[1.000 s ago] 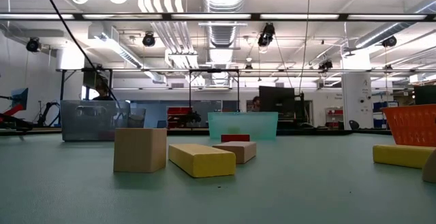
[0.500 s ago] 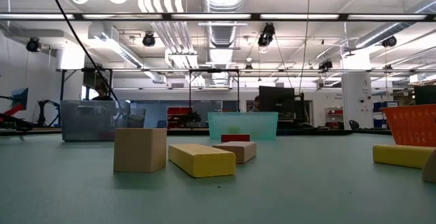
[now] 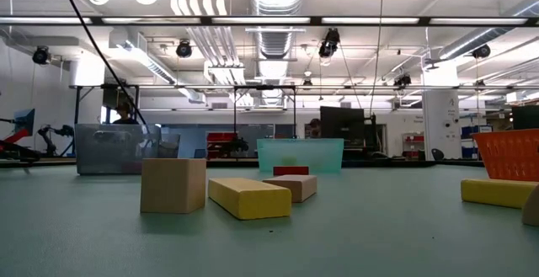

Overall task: Sort & place blocks by color
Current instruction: Put the red block into the black bin

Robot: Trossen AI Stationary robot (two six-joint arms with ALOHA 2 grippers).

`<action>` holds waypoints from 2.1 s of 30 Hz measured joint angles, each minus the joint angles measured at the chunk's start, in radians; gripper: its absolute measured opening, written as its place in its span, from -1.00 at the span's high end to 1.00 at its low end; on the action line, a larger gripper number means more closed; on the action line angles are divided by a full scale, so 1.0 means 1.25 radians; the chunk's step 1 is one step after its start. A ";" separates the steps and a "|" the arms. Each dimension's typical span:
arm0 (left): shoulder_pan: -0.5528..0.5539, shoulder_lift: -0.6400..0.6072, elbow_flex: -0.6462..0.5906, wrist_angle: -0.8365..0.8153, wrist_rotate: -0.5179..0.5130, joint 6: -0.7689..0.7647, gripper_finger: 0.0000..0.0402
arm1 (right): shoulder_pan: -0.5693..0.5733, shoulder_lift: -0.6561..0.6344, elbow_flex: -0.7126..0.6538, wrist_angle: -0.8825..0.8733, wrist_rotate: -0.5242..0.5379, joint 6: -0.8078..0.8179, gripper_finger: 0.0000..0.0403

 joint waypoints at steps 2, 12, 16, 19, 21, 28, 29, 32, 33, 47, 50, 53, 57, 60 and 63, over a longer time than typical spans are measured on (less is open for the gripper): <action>0.000 0.000 0.000 0.000 0.001 -0.001 -0.11 | 0.000 0.000 0.000 -0.002 0.001 0.000 0.24; 0.000 0.000 0.000 -0.005 0.004 -0.003 0.23 | 0.000 0.000 0.000 -0.017 0.002 -0.001 0.23; 0.002 0.000 0.000 -0.005 0.004 -0.003 0.22 | 0.000 0.000 0.000 -0.020 0.001 -0.001 0.23; 0.003 0.000 0.000 -0.005 0.004 -0.003 0.20 | 0.000 0.000 0.000 -0.020 0.001 -0.001 0.22; 0.004 0.000 0.000 -0.005 0.004 -0.003 0.19 | 0.000 0.000 0.000 -0.021 0.001 -0.001 0.22; 0.004 0.000 0.000 -0.004 0.001 -0.003 0.18 | 0.000 0.000 0.000 -0.022 0.001 -0.001 0.17; 0.004 0.000 0.000 -0.004 0.001 -0.002 0.18 | 0.000 0.000 0.000 -0.022 0.001 -0.001 0.15; 0.004 0.000 0.000 -0.004 -0.001 -0.002 0.18 | 0.000 0.000 0.000 -0.023 0.002 -0.001 0.07; 0.004 0.000 0.000 -0.004 -0.002 -0.002 0.18 | 0.000 0.000 0.000 -0.024 0.001 0.000 0.05; 0.005 -0.001 0.000 -0.005 -0.004 -0.021 0.17 | -0.011 -0.004 0.000 -0.029 -0.006 0.009 -0.03; 0.005 -0.002 0.000 -0.005 -0.008 -0.022 0.17 | -0.024 -0.014 0.000 -0.057 -0.008 0.016 -0.03; 0.005 -0.003 0.000 -0.016 -0.008 -0.024 0.17 | -0.037 -0.028 0.001 -0.107 -0.007 0.017 -0.03; 0.007 -0.028 0.001 -0.075 -0.005 -0.060 0.17 | -0.053 -0.049 0.017 -0.188 -0.004 0.017 -0.03; 0.011 -0.058 0.001 -0.147 -0.004 -0.086 0.17 | -0.066 -0.067 0.040 -0.257 -0.001 0.016 -0.03; 0.019 -0.091 0.001 -0.226 -0.005 -0.116 0.17 | -0.074 -0.078 0.065 -0.330 0.014 0.014 -0.03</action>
